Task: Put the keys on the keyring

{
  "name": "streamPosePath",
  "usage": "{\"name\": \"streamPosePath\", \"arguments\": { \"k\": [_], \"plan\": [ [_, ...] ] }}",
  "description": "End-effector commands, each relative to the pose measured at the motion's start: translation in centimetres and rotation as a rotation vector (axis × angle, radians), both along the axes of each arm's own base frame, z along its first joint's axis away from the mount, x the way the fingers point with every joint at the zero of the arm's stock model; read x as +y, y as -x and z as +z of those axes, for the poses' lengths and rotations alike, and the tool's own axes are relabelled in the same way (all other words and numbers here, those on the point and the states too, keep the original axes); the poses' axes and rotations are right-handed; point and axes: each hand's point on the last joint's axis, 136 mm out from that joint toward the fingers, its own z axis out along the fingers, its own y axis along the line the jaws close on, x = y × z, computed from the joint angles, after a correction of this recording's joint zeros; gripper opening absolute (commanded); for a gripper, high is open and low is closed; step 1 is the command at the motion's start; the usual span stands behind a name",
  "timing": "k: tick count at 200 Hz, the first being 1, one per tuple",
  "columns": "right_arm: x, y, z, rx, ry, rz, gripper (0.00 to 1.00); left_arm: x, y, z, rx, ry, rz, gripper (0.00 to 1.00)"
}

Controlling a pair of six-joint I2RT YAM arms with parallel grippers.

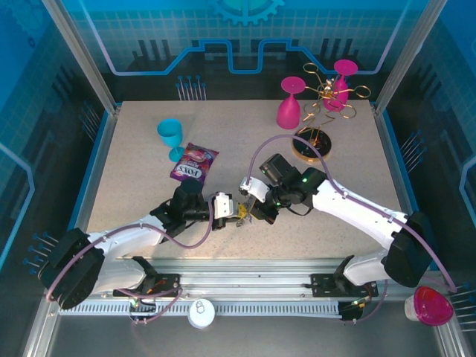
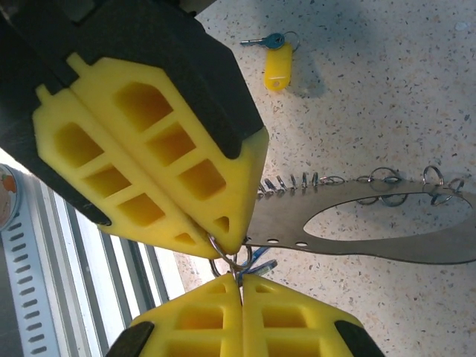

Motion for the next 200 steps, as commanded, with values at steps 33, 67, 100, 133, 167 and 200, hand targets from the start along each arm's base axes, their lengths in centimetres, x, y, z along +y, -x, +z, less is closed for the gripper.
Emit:
{"name": "streamPosePath", "arguments": {
  "k": [33,67,100,133,167,200],
  "plan": [
    [0.3,-2.6,1.1,-0.031,-0.030,-0.122,0.00,-0.6,2.6,0.7,-0.084,0.028,-0.119,0.00],
    [0.4,-2.7,1.2,-0.013,-0.056,-0.139,0.00,-0.5,2.8,0.8,-0.104,0.034,-0.124,0.00],
    [0.3,-2.8,1.3,0.006,-0.069,-0.158,0.00,-0.5,2.7,1.0,-0.146,0.040,-0.110,0.00],
    [0.3,-2.8,1.3,0.016,-0.070,-0.164,0.00,-0.4,2.9,1.1,-0.170,0.037,-0.111,0.00],
    [0.6,-2.4,1.3,0.039,-0.086,-0.146,0.00,-0.4,2.9,1.2,-0.174,0.040,-0.107,0.00],
    [0.8,-1.7,1.7,0.058,-0.125,-0.116,0.20,-0.5,2.4,1.5,-0.163,0.061,-0.079,0.00]
  ]
}}
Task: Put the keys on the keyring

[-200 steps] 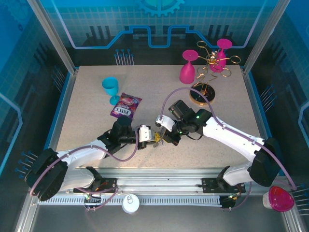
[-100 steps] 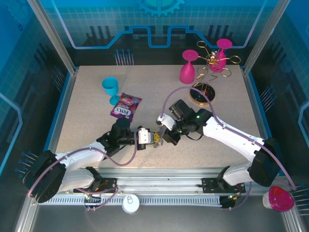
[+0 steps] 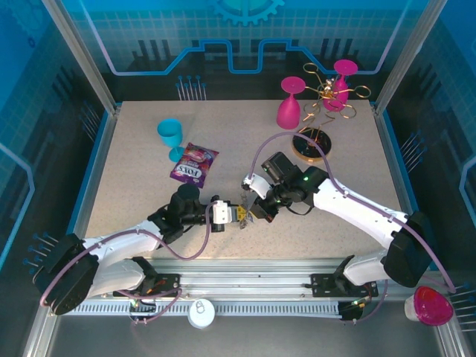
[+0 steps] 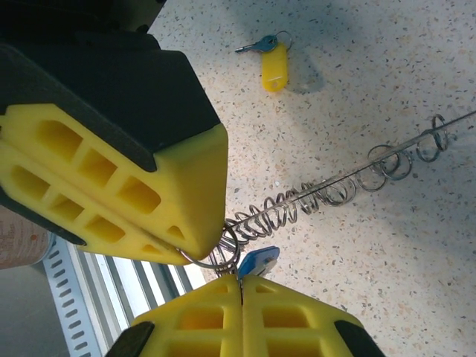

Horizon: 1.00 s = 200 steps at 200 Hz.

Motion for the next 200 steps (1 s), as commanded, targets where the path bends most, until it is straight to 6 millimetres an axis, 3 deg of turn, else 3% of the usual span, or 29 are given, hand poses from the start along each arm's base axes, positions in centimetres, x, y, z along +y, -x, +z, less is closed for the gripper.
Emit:
{"name": "streamPosePath", "arguments": {
  "k": [1,23,49,77,83,125,159,200],
  "plan": [
    [0.7,-1.5,1.4,-0.049,-0.078,-0.018,0.21,-0.8,1.9,1.0,-0.014,0.053,-0.083,0.00],
    [-0.4,-1.5,2.1,-0.082,-0.115,-0.027,0.37,-1.0,1.6,1.2,0.014,0.083,-0.068,0.00],
    [-2.0,-1.6,3.2,-0.150,-0.165,-0.029,0.41,-1.2,1.3,1.5,0.060,0.131,-0.051,0.00],
    [-2.5,-1.4,4.2,-0.312,-0.237,0.022,0.38,-1.5,1.1,1.8,0.129,0.197,-0.037,0.00],
    [-2.7,-0.8,3.3,-0.333,-0.246,0.054,0.37,-1.6,1.1,1.9,0.144,0.216,-0.036,0.00],
    [-2.8,0.7,3.4,-0.596,-0.340,0.198,0.25,-1.9,1.3,2.5,0.271,0.271,-0.044,0.00],
    [-2.0,1.5,2.4,-0.619,-0.332,0.275,0.21,-2.0,1.7,2.9,0.267,0.278,-0.068,0.00],
    [-0.4,2.4,2.8,-0.618,-0.385,0.337,0.20,-2.0,2.0,3.0,0.259,0.279,-0.090,0.00]
  ]
}}
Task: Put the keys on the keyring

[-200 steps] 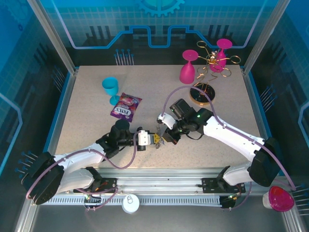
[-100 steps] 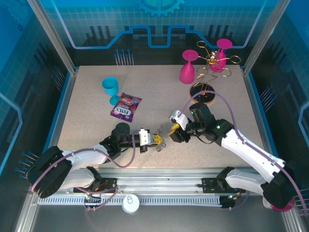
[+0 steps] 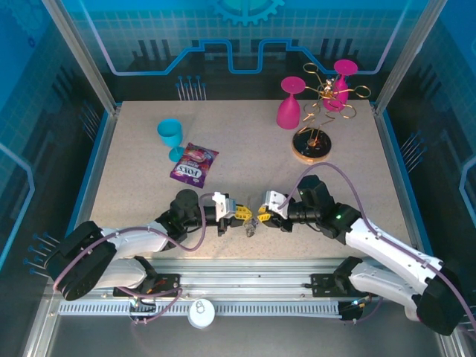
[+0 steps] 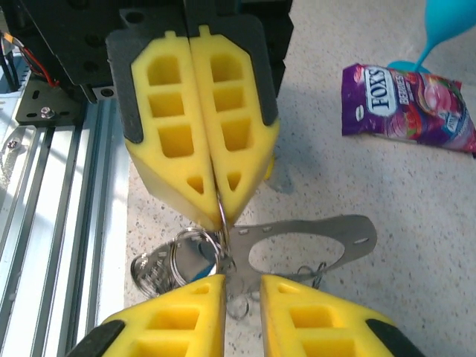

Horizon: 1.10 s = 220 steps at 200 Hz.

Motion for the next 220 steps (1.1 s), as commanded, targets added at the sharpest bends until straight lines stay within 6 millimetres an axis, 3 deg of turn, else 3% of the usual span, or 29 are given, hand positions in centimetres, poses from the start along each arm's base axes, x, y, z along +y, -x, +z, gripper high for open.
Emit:
{"name": "streamPosePath", "arguments": {
  "k": [1,44,75,90,110,123,140,166,169,185,220],
  "plan": [
    [1.5,0.6,1.5,-0.064,-0.059,0.083,0.20,-0.2,0.9,1.3,-0.030,0.043,-0.051,0.00],
    [2.0,1.1,1.5,-0.054,-0.065,0.104,0.17,-0.2,1.1,1.3,-0.042,0.042,-0.060,0.00],
    [2.2,1.1,1.1,-0.044,-0.053,0.108,0.10,-0.2,1.1,1.5,-0.052,0.045,-0.064,0.00],
    [2.3,1.1,1.2,-0.039,-0.052,0.115,0.00,-0.2,1.1,1.5,-0.054,0.045,-0.066,0.00],
    [2.3,1.2,1.3,-0.017,-0.036,0.121,0.00,-0.1,0.8,1.4,-0.058,0.039,-0.046,0.00],
    [2.0,1.2,1.4,0.004,0.003,0.116,0.00,-0.1,0.2,1.1,-0.053,0.023,-0.011,0.18],
    [1.4,1.2,1.1,0.039,0.088,0.113,0.00,0.0,-0.4,0.3,-0.053,-0.038,0.017,0.24],
    [0.4,1.8,-0.1,0.072,0.235,0.132,0.00,0.3,-0.9,-1.5,-0.057,-0.174,0.032,0.24],
    [0.5,1.6,0.7,0.049,0.235,0.137,0.00,0.3,-0.9,-1.7,-0.059,-0.187,0.034,0.23],
    [0.5,1.6,0.6,0.038,0.288,0.150,0.00,0.4,-0.8,-2.6,-0.064,-0.240,0.029,0.23],
    [1.3,1.4,0.9,0.019,0.353,0.179,0.00,0.2,-0.7,-2.6,-0.057,-0.242,0.014,0.14]
  ]
}}
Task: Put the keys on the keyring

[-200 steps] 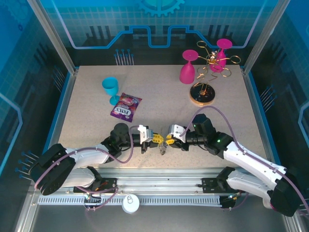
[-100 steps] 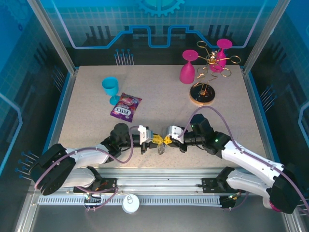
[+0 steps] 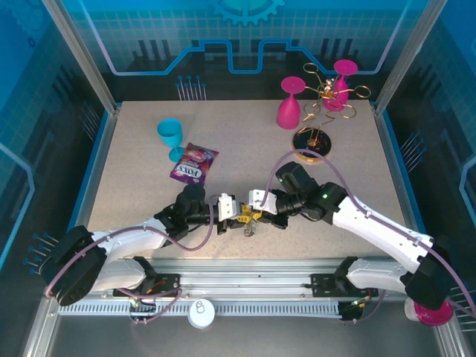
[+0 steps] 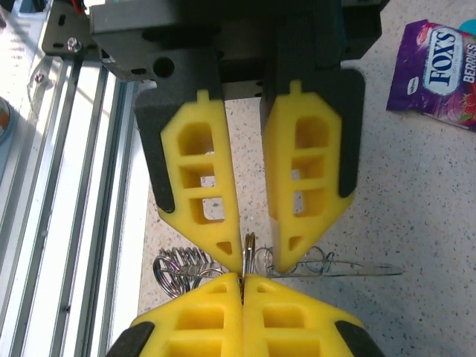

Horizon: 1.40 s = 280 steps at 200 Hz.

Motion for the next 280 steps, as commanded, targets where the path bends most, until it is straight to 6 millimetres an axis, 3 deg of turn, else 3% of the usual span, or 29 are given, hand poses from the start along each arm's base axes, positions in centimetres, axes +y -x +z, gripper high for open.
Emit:
{"name": "streamPosePath", "arguments": {
  "k": [1,29,73,134,186,210,228,242,265,280],
  "plan": [
    [0.1,0.9,0.3,-0.004,0.065,0.058,0.00,0.0,0.0,-0.5,-0.007,-0.049,-0.007,0.14],
    [1.0,1.3,0.3,-0.001,0.098,0.093,0.00,-0.1,0.0,-0.2,-0.003,-0.034,-0.012,0.08],
    [0.6,0.0,-0.1,-0.047,0.166,0.044,0.00,-0.1,0.7,0.4,-0.010,-0.008,-0.040,0.25],
    [0.4,-0.6,0.5,-0.058,0.128,-0.002,0.00,-0.2,1.4,0.6,0.002,0.011,-0.080,0.32],
    [0.9,0.1,0.4,-0.034,0.104,0.018,0.00,-0.4,1.1,1.1,0.010,0.046,-0.067,0.21],
    [1.0,0.5,0.4,-0.025,0.097,0.031,0.00,-0.4,1.0,1.3,0.003,0.048,-0.057,0.10],
    [1.2,0.7,0.8,-0.017,0.069,0.033,0.00,-0.4,1.0,1.3,0.001,0.049,-0.057,0.00],
    [1.2,0.4,1.7,0.006,0.005,0.004,0.00,-0.3,1.0,1.4,-0.001,0.053,-0.060,0.00],
    [0.4,-0.2,3.6,0.052,-0.165,-0.054,0.24,-0.3,1.3,1.7,-0.020,0.065,-0.075,0.00],
    [-0.4,-0.6,4.1,0.066,-0.253,-0.087,0.28,-0.3,1.5,2.2,-0.055,0.095,-0.086,0.00]
  ]
}}
